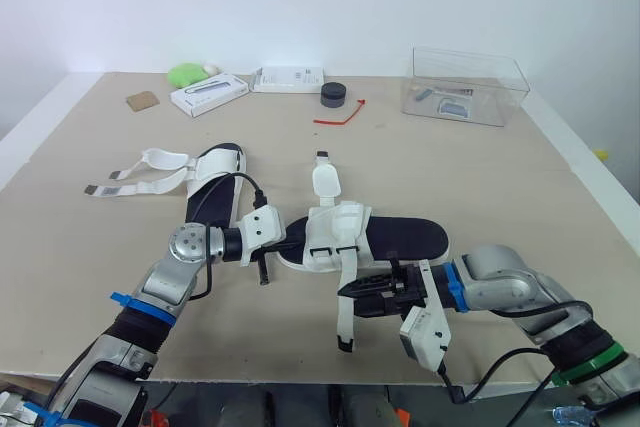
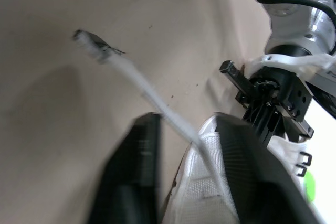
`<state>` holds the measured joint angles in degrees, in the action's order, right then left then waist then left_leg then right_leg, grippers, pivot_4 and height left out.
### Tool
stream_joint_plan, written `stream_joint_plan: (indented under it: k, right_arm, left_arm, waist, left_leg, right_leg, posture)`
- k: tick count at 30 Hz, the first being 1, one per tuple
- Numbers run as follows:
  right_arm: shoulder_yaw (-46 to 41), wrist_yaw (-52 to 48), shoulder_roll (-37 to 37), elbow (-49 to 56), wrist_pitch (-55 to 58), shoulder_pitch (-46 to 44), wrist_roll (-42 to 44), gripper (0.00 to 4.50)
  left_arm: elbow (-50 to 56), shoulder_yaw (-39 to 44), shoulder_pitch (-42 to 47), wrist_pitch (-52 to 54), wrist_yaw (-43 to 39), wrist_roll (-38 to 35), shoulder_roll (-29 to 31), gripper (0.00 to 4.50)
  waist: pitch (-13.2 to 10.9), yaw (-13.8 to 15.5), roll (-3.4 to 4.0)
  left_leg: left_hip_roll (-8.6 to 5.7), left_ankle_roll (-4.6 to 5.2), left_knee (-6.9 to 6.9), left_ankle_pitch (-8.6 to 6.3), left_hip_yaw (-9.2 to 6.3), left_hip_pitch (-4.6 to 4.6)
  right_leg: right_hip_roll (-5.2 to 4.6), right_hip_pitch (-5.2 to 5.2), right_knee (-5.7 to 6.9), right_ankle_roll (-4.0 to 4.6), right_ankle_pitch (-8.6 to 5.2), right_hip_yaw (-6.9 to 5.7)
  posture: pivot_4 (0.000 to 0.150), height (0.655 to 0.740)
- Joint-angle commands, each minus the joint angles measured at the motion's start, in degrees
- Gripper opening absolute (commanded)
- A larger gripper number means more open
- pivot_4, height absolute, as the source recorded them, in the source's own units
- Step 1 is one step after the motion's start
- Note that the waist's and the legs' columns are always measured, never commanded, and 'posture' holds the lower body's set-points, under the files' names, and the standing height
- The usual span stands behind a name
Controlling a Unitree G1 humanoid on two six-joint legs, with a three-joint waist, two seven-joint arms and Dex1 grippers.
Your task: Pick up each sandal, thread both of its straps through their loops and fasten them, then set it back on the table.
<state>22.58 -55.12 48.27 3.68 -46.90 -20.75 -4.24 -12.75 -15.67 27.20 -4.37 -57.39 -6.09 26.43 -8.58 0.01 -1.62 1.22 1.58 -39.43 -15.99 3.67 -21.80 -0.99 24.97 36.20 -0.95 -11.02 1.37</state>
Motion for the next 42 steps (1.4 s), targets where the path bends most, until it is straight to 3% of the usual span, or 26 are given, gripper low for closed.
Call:
stream_joint_plan:
  k: [1, 5, 11, 17, 24, 34, 35, 38, 42]
  right_arm:
    - [-0.6, -1.5, -0.1, 4.0, 6.3, 0.9, 8.0, 0.05]
    - [-2.2, -1.2, -1.3, 9.1, 20.0, 2.2, 16.3, 0.05]
    - [-8.4, 10.9, -5.9, 16.1, 57.4, 0.2, 35.8, 0.05]
    - [-14.4, 19.8, -11.0, 14.1, 77.9, -4.6, 42.1, 0.05]
    - [-17.8, 24.2, -15.0, 9.6, 91.3, -9.1, 43.6, 0.05]
    - [-17.7, 24.4, -16.7, 4.8, 96.9, -10.4, 39.8, 0.05]
    - [-18.5, 25.7, -17.1, 3.9, 97.4, -10.5, 39.2, 0.55]
    - [-19.2, 26.9, -17.3, 3.5, 96.4, -10.6, 37.3, 1.34]
    - [-18.7, 25.3, -16.3, 5.2, 91.5, -10.6, 33.5, 3.22]
  left_arm:
    - [-1.6, -0.9, -1.3, 1.6, -0.1, 2.4, 1.1, 0.0]
    - [-1.8, -0.8, -1.1, 1.5, 0.1, 2.6, 1.1, 0.0]
    - [-2.5, -0.9, -0.8, 1.3, 0.0, 2.7, 1.0, 0.0]
    - [-3.5, -1.0, -0.2, 0.8, 0.1, 2.8, 0.5, 0.0]
    - [-3.7, -1.1, -0.2, 0.6, 0.2, 2.9, 0.2, 0.0]
    - [-2.1, -0.9, -1.5, 1.3, 0.6, 2.7, 0.8, 0.0]
    - [-2.0, -0.8, -1.6, 1.4, 0.7, 2.7, 0.9, 0.0]
    - [-1.6, -0.7, -1.9, 1.6, 0.7, 2.7, 1.1, 0.0]
    - [-1.3, -0.6, -2.1, 1.8, 0.6, 2.9, 1.3, 0.0]
  waist:
    - [0.0, 0.0, 0.0]
    - [0.0, 0.0, 0.0]
    - [0.0, 0.0, -0.02]
    - [0.0, 0.1, -0.01]
    - [0.0, 0.2, -0.01]
    - [0.0, 0.2, -0.01]
    - [0.0, 0.2, -0.01]
    - [0.0, 0.2, -0.01]
    - [0.0, 0.2, 0.0]
  left_leg:
    - [0.0, 0.0, 0.0, 0.0, 0.02, 0.02]
    - [0.03, 0.0, 0.0, 0.0, 0.02, 0.08]
    - [0.13, -0.01, 0.0, 0.0, 0.05, 0.13]
    - [0.25, -0.05, 0.0, 0.03, 0.1, 0.17]
    - [0.26, -0.05, 0.0, 0.03, 0.14, 0.14]
    - [0.26, -0.03, 0.01, 0.04, 0.17, 0.14]
    - [0.26, -0.03, 0.01, 0.04, 0.17, 0.14]
    - [0.27, -0.03, 0.01, 0.04, 0.17, 0.14]
    - [0.28, -0.03, 0.01, 0.04, 0.18, 0.13]
  right_leg:
    - [0.0, -0.01, 0.0, 0.0, 0.0, 0.01]
    - [0.0, -0.06, 0.01, 0.0, 0.01, 0.01]
    - [-0.09, -0.06, 0.04, 0.08, 0.07, -0.02]
    - [-0.08, -0.05, 0.04, 0.22, 0.18, -0.07]
    - [0.12, -0.03, 0.02, 0.19, 0.18, -0.04]
    - [0.17, -0.02, 0.01, 0.12, 0.2, 0.04]
    - [0.17, -0.02, 0.01, 0.12, 0.2, 0.04]
    - [0.19, -0.01, 0.01, 0.11, 0.2, 0.05]
    - [0.23, 0.02, 0.01, 0.11, 0.2, 0.07]
  posture:
    - [0.15, 0.74]
    - [0.15, 0.74]
    - [0.15, 0.74]
    - [0.15, 0.74]
    - [0.15, 0.74]
    - [0.15, 0.74]
    - [0.15, 0.74]
    - [0.15, 0.74]
    - [0.15, 0.74]
